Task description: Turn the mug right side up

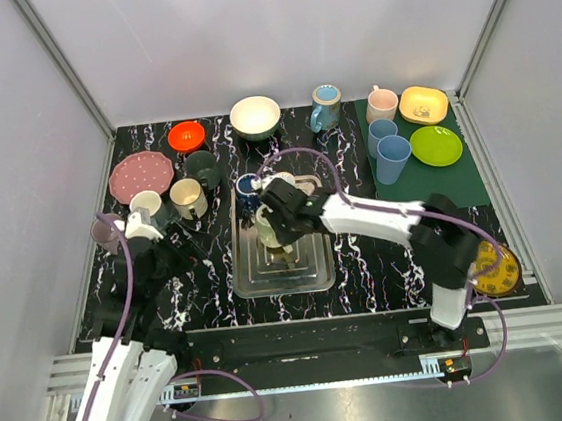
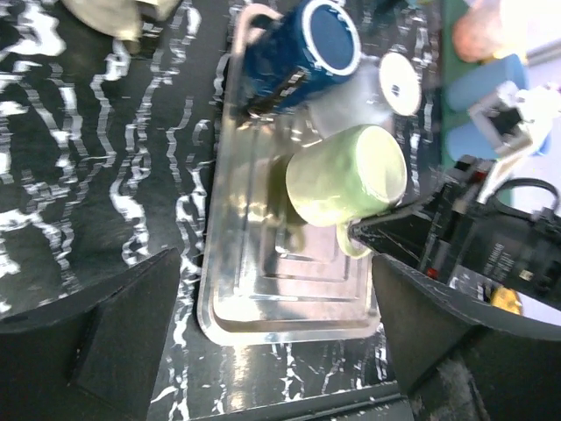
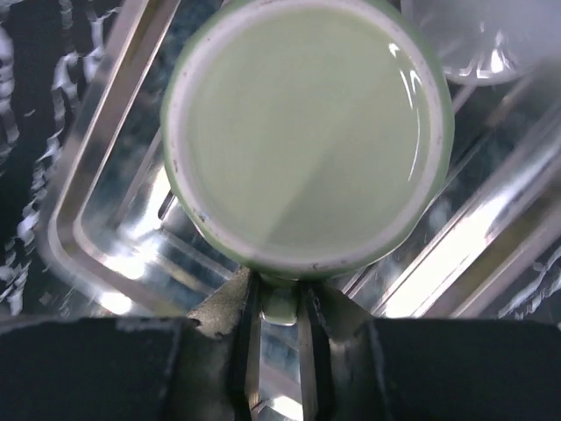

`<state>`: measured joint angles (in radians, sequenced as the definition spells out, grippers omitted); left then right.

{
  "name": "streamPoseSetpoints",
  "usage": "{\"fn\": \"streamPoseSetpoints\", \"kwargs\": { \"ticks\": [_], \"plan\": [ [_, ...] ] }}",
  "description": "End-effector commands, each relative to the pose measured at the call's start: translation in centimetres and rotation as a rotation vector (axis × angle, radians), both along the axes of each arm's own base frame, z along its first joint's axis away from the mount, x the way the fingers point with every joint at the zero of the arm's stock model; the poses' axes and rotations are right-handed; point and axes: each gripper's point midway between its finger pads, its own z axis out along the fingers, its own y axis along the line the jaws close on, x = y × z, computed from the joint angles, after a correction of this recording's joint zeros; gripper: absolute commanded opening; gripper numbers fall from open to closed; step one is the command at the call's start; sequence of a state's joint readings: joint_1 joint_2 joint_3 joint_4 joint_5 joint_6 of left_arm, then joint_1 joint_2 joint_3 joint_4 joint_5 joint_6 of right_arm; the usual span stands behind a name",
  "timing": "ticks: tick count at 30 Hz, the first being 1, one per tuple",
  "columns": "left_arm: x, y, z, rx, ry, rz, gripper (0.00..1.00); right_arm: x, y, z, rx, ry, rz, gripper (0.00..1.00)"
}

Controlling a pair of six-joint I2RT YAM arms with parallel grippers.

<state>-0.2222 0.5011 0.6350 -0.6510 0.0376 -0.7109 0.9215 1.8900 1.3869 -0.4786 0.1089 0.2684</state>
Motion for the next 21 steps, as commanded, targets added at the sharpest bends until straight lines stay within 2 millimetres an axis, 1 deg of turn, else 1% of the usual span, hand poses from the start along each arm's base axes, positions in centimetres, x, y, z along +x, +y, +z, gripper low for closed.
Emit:
{"fn": "streamPoseSetpoints", "kwargs": {
  "ticks": [1, 2, 3, 4, 5, 6, 7, 8, 9, 10, 11, 12, 13, 14, 15, 16, 17, 18, 19, 20, 21],
  "plan": [
    [-0.2, -5.4, 3.9, -0.241, -0.170, -0.243, 0.91, -0.9, 1.1, 15.2, 0.451, -0.184, -0.023, 0.00],
    [0.1, -6.4, 4.7, -0.297, -0.239, -0.292, 0.90, -0.9, 0.5, 16.6, 0.514, -0.193, -0.032, 0.00],
    [-0.2, -7.5, 5.7, -0.385, -0.254, -0.326, 0.89, -1.7, 0.7, 17.4, 0.623, -0.160, -0.024, 0.00],
    [-0.9, -8.5, 6.3, -0.439, -0.275, -0.394, 0.88, -2.4, -0.2, 20.5, 0.731, -0.183, -0.017, 0.00],
    [-0.9, -9.1, 7.4, -0.471, -0.341, -0.425, 0.87, -1.8, -1.4, 21.7, 0.804, -0.189, -0.044, 0.00],
    [-1.6, -9.9, 8.1, -0.501, -0.355, -0.468, 0.87, -3.0, -1.8, 24.2, 0.957, -0.177, -0.012, 0.00],
    [-1.8, -10.4, 9.2, -0.512, -0.398, -0.499, 0.87, -3.3, -2.3, 25.2, 1.026, -0.167, -0.005, 0.00],
    [-2.1, -10.8, 9.8, -0.520, -0.416, -0.521, 0.87, -3.5, -2.9, 26.2, 1.090, -0.159, 0.000, 0.00],
    [-2.7, -12.0, 10.0, -0.542, -0.403, -0.566, 0.88, -4.0, -3.7, 27.5, 1.189, -0.136, 0.020, 0.00],
    [-3.1, -12.6, 11.2, -0.563, -0.443, -0.605, 0.87, -4.2, -3.9, 28.1, 1.230, -0.125, 0.035, 0.00],
    [-3.4, -13.2, 11.9, -0.579, -0.451, -0.632, 0.87, -4.6, -4.1, 28.6, 1.266, -0.110, 0.050, 0.00],
    [-3.8, -14.5, 11.7, -0.602, -0.418, -0.676, 0.88, -5.2, -4.1, 29.4, 1.320, -0.089, 0.082, 0.00],
    [-4.2, -15.2, 12.9, -0.624, -0.458, -0.709, 0.88, -5.5, -4.1, 29.7, 1.342, -0.082, 0.097, 0.00],
    [-4.4, -15.8, 13.4, -0.639, -0.465, -0.731, 0.88, -5.6, -4.1, 29.9, 1.357, -0.073, 0.104, 0.00],
    [-4.9, -17.0, 13.3, -0.659, -0.444, -0.765, 0.88, -5.8, -4.0, 30.2, 1.380, -0.059, 0.118, 0.00],
    [-5.3, -17.4, 14.5, -0.682, -0.494, -0.793, 0.88, -6.0, -3.9, 30.3, 1.388, -0.055, 0.128, 0.00],
    [-5.5, -17.8, 15.0, -0.698, -0.508, -0.810, 0.88, -6.0, -3.9, 30.3, 1.395, -0.050, 0.127, 0.00],
    [-5.5, -18.7, 14.7, -0.712, -0.488, -0.824, 0.88, -6.2, -3.9, 30.6, 1.414, -0.042, 0.142, 0.00],
    [-5.6, -18.9, 15.6, -0.729, -0.519, -0.837, 0.88, -6.5, -3.9, 30.9, 1.427, -0.036, 0.158, 0.00],
    [-5.4, -19.2, 15.7, -0.733, -0.522, -0.839, 0.88, -6.6, -3.8, 30.8, 1.435, -0.022, 0.165, 0.00],
    [-5.0, -19.7, 15.2, -0.737, -0.499, -0.840, 0.87, -6.9, -3.8, 31.3, 1.455, -0.009, 0.182, 0.00]
  ]
}}
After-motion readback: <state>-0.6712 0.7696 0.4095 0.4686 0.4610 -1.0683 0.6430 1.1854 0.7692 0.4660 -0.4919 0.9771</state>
